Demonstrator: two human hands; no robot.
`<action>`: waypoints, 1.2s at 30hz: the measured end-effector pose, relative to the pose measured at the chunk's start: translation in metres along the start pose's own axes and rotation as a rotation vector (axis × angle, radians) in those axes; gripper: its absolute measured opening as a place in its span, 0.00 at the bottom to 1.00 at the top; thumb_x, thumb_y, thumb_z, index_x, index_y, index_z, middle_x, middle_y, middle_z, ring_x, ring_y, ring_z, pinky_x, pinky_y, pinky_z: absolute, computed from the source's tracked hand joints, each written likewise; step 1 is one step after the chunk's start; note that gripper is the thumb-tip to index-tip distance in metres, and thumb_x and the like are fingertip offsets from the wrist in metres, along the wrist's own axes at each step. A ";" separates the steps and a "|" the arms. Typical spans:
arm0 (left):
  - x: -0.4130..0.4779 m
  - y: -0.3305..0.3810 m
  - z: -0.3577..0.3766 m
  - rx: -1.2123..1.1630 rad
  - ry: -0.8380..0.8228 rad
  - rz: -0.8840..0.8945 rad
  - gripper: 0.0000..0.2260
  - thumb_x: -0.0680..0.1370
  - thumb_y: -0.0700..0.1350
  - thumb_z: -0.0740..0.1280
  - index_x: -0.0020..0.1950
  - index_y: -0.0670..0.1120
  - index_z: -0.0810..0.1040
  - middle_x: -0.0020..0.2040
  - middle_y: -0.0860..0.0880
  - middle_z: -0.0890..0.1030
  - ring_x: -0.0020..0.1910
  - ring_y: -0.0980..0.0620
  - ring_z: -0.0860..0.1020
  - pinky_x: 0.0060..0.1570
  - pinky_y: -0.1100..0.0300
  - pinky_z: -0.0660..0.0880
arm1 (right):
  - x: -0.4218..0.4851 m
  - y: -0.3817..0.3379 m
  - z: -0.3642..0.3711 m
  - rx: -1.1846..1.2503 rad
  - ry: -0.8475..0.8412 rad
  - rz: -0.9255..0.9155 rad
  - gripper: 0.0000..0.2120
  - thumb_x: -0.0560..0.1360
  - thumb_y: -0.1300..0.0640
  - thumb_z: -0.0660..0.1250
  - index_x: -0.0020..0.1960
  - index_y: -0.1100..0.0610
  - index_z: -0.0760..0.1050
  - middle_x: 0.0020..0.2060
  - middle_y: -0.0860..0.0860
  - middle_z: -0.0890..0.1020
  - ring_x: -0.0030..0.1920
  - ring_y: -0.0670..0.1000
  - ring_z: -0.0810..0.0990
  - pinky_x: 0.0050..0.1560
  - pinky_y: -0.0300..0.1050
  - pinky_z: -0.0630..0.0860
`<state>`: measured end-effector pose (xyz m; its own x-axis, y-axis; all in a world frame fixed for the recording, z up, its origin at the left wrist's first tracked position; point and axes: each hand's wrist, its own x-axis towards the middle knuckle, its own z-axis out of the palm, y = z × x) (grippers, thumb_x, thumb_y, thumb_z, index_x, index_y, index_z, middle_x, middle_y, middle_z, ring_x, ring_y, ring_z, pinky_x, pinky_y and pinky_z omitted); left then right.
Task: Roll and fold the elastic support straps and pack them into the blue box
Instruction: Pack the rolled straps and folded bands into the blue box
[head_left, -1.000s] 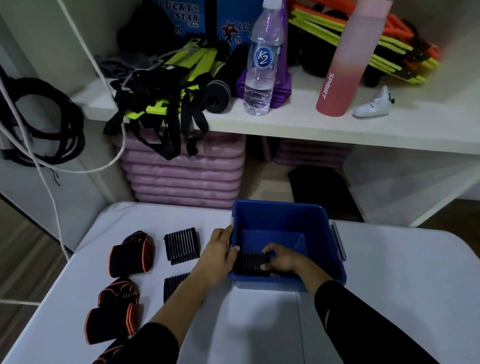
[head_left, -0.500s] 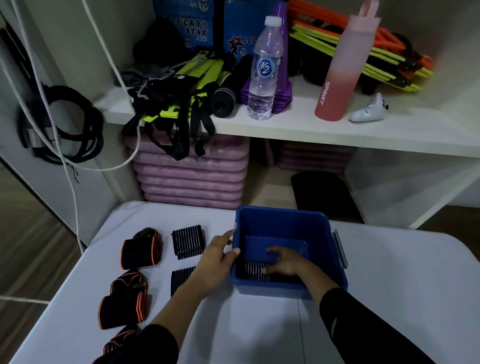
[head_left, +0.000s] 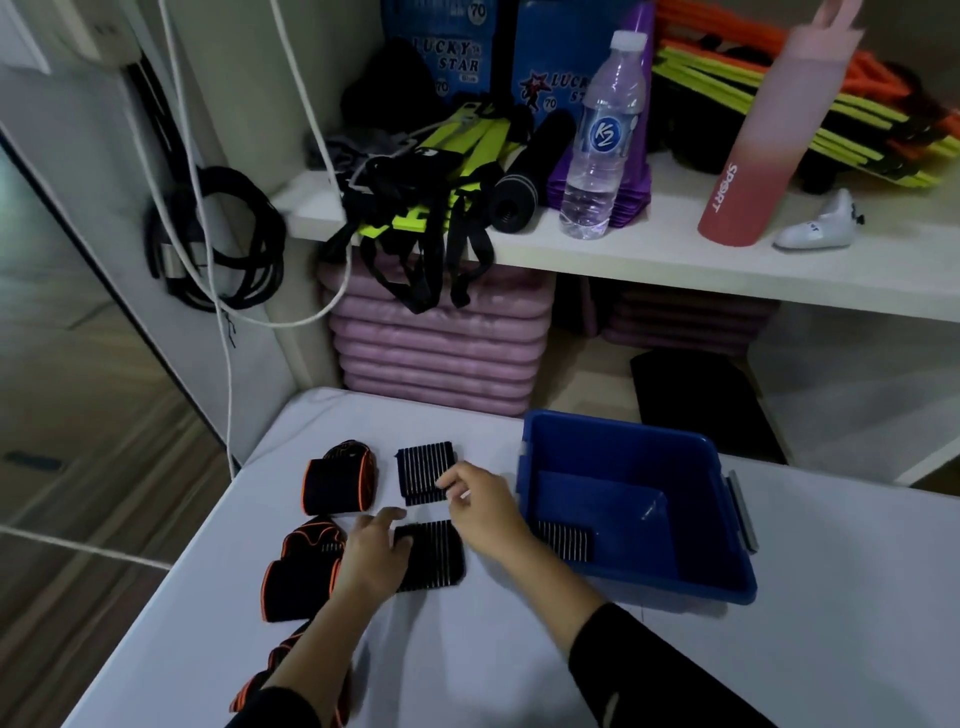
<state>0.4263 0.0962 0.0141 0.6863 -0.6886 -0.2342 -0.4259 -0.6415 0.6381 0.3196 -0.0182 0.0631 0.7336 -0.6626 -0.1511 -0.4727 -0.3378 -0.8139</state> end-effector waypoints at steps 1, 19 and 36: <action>-0.001 -0.003 0.001 0.015 -0.034 -0.018 0.19 0.77 0.43 0.63 0.68 0.46 0.68 0.60 0.39 0.73 0.56 0.42 0.75 0.55 0.56 0.71 | 0.004 0.005 0.014 -0.071 -0.044 0.068 0.14 0.76 0.64 0.57 0.60 0.57 0.71 0.54 0.54 0.75 0.53 0.54 0.76 0.52 0.43 0.75; -0.010 -0.028 0.015 -0.132 -0.144 -0.073 0.24 0.74 0.38 0.64 0.69 0.51 0.66 0.55 0.44 0.75 0.54 0.46 0.76 0.54 0.54 0.76 | 0.006 0.064 0.082 0.138 -0.033 0.661 0.25 0.70 0.37 0.62 0.55 0.56 0.76 0.50 0.53 0.82 0.50 0.54 0.81 0.52 0.51 0.80; -0.031 0.014 -0.013 -0.451 0.136 0.169 0.17 0.79 0.44 0.62 0.64 0.60 0.68 0.46 0.52 0.80 0.41 0.55 0.79 0.39 0.66 0.73 | -0.013 -0.018 -0.007 0.134 0.180 0.082 0.18 0.74 0.54 0.68 0.62 0.50 0.69 0.48 0.50 0.79 0.49 0.51 0.79 0.46 0.41 0.77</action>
<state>0.4069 0.1128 0.0401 0.7129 -0.7009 -0.0216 -0.2610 -0.2938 0.9195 0.3148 -0.0084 0.0835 0.5910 -0.7965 -0.1276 -0.4497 -0.1940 -0.8718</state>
